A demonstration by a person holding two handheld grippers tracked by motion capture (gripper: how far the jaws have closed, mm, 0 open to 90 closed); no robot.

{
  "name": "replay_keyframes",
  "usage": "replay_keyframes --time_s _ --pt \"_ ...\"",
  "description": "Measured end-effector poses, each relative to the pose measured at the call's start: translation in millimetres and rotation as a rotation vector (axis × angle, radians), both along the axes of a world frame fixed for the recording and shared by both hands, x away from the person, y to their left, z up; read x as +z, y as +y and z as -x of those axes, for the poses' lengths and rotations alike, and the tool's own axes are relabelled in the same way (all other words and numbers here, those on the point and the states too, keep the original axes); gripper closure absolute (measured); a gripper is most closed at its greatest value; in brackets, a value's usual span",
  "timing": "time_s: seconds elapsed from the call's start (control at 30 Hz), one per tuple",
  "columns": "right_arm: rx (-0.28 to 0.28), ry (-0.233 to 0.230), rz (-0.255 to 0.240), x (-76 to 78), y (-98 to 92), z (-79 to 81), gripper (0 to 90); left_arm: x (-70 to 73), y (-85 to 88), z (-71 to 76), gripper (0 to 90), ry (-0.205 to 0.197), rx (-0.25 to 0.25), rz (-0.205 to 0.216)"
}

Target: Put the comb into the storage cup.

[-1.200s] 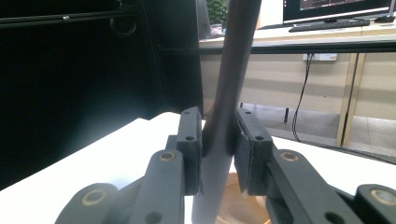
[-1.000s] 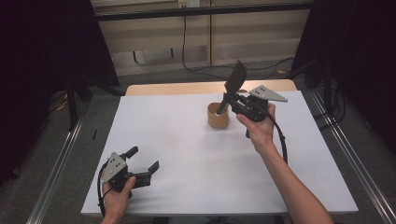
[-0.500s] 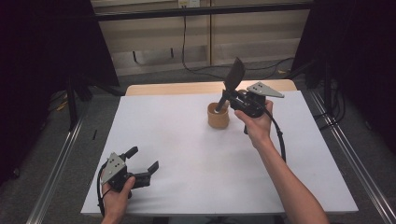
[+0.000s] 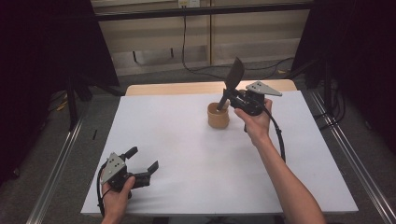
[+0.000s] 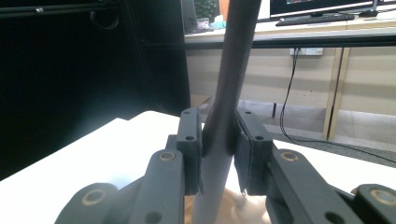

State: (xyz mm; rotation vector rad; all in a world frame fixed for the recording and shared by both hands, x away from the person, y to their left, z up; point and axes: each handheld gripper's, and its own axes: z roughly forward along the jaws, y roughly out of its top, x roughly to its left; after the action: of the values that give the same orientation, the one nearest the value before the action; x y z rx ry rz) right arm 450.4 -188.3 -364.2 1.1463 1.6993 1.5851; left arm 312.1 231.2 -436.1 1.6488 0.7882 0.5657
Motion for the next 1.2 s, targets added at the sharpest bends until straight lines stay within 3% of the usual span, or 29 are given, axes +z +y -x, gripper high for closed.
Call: replay_keyframes --time_s 0.3,0.4,0.77,0.9,1.2 --pt "0.003 0.016 0.012 -5.9 -0.4 -0.4 73.5 -0.4 0.0 0.2 4.1 0.008 0.004 -0.002" --pt "0.002 0.019 0.010 -9.2 -0.7 -0.2 73.5 -0.2 0.1 -0.2 4.1 0.019 0.005 0.018" --pt "0.000 0.035 0.014 -18.3 -1.3 -2.2 73.5 0.5 1.0 0.4 3.6 0.002 -0.006 -0.004" --pt "-0.001 0.042 0.019 -24.1 -0.7 -1.9 73.5 0.3 0.5 0.6 3.5 0.007 -0.011 0.015" --pt "0.002 0.049 0.023 -29.9 1.4 -2.7 73.5 0.7 0.6 1.2 3.4 0.001 -0.012 0.014"
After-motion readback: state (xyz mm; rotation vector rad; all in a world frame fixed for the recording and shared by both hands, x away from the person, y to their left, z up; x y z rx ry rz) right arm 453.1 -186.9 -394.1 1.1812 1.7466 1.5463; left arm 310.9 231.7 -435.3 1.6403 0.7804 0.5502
